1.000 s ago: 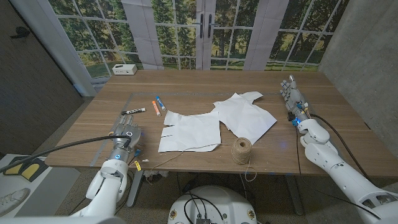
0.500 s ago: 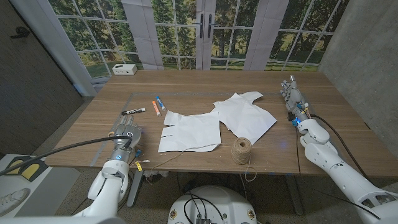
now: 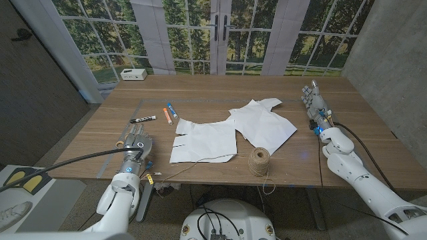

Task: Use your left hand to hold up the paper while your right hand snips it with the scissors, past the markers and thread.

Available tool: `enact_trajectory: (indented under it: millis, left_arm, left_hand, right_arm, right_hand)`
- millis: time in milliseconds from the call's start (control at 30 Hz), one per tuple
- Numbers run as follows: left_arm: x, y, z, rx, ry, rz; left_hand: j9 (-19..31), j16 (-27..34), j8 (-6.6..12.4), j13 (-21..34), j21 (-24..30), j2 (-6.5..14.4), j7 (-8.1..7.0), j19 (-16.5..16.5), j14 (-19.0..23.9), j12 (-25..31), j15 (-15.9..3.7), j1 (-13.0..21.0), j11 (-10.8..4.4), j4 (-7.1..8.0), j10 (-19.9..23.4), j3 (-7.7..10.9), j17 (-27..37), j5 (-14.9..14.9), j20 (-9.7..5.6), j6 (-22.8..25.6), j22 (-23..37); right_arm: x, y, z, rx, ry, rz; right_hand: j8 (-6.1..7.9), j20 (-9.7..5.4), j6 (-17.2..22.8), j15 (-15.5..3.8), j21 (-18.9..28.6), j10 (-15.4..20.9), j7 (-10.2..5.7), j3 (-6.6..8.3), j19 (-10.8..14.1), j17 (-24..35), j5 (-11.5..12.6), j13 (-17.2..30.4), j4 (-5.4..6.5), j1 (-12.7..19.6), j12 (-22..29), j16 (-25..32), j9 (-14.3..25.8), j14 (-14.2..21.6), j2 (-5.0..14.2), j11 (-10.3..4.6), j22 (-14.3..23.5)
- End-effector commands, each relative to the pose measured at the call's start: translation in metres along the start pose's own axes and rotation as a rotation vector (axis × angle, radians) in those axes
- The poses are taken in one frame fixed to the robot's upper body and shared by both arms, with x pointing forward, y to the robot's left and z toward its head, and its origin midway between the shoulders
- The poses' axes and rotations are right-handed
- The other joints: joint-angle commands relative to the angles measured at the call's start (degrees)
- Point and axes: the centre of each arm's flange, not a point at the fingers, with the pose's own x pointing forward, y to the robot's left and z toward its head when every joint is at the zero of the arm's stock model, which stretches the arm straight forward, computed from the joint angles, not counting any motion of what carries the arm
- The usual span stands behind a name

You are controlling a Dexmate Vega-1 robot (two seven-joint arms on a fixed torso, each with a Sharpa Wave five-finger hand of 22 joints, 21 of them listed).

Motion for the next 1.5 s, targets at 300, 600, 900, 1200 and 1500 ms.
enact_trajectory:
  millis: [300, 600, 900, 1200, 1500]
  left_arm:
    - [0.001, -0.003, 0.005, 0.042, 0.014, -0.014]
    - [0.002, -0.004, 0.008, 0.081, 0.031, -0.036]
    - [0.001, -0.005, 0.009, 0.103, 0.04, -0.034]
    - [0.001, -0.007, 0.012, 0.125, 0.055, -0.045]
    - [0.0, -0.01, 0.016, 0.143, 0.075, -0.046]
  left_hand:
    - [0.57, 0.07, 1.12, 0.33, -0.11, 0.62, -0.03, -1.11, -0.55, 0.37, -3.1, 0.73, 0.51, 0.08, -0.42, 0.19, 0.18, -0.81, -2.68, 2.03, 0.24]
    - [1.06, 0.01, 1.29, 0.54, -0.84, 2.44, -0.2, -5.4, -1.42, 0.53, -2.26, 2.62, 0.8, -0.25, -0.72, 1.32, 0.24, -2.26, -1.6, 1.66, 0.34]
    - [1.32, -0.05, 1.16, 0.66, -0.75, 4.05, 0.37, -7.28, -2.02, 0.49, -1.36, 4.14, 1.44, -0.46, -1.32, 2.36, 0.28, -3.19, -1.52, 0.91, 0.43]
    - [1.5, -0.03, 1.28, 0.74, -0.68, 5.08, 0.42, -8.49, -2.3, 0.66, -1.22, 5.15, 1.51, -0.56, -1.27, 3.05, 0.29, -3.82, -1.42, 0.88, 0.49]
    - [1.69, 0.03, 1.4, 0.83, -0.82, 6.09, 0.51, -10.45, -2.45, 0.83, -0.91, 5.89, 1.54, -0.51, -1.21, 3.68, 0.31, -4.3, -1.05, 0.83, 0.54]
  right_arm:
    - [-0.007, -0.009, -0.001, 0.007, 0.001, -0.019]
    - [-0.01, -0.011, 0.001, 0.01, -0.005, -0.024]
    - [-0.013, -0.015, 0.001, 0.017, -0.006, -0.029]
    - [-0.015, -0.018, 0.0, 0.033, -0.008, -0.039]
    - [-0.017, -0.02, 0.0, 0.036, -0.011, -0.041]
  right_hand:
    - [-0.02, -0.24, -0.3, -0.29, -0.25, 0.09, 0.03, -0.28, 0.34, 0.1, -0.06, 0.1, 0.12, -0.54, 0.02, 0.17, 0.19, -0.04, 0.0, 0.03, 0.31]
    - [-0.02, -0.26, -0.37, -0.3, -0.46, -0.06, -0.03, -0.29, 0.42, 0.09, -0.09, 0.1, 0.09, -0.53, -0.03, 0.16, 0.19, -0.03, -0.02, 0.04, 0.32]
    - [-0.01, -0.25, -0.37, -0.27, -0.63, 0.06, -0.05, -0.27, 0.5, 0.09, -0.09, 0.1, 0.05, -0.51, 0.02, 0.16, 0.19, -0.03, 0.0, 0.09, 0.32]
    - [0.0, -0.27, -0.36, -0.26, -0.78, 0.01, -0.03, -0.28, 0.58, 0.09, -0.11, 0.1, 0.05, -0.53, 0.0, 0.16, 0.19, -0.02, 0.01, 0.07, 0.33]
    - [0.01, -0.27, -0.36, -0.25, -0.91, 0.0, -0.04, -0.28, 0.65, 0.09, -0.13, 0.1, 0.04, -0.55, -0.01, 0.15, 0.19, -0.01, 0.02, 0.07, 0.33]
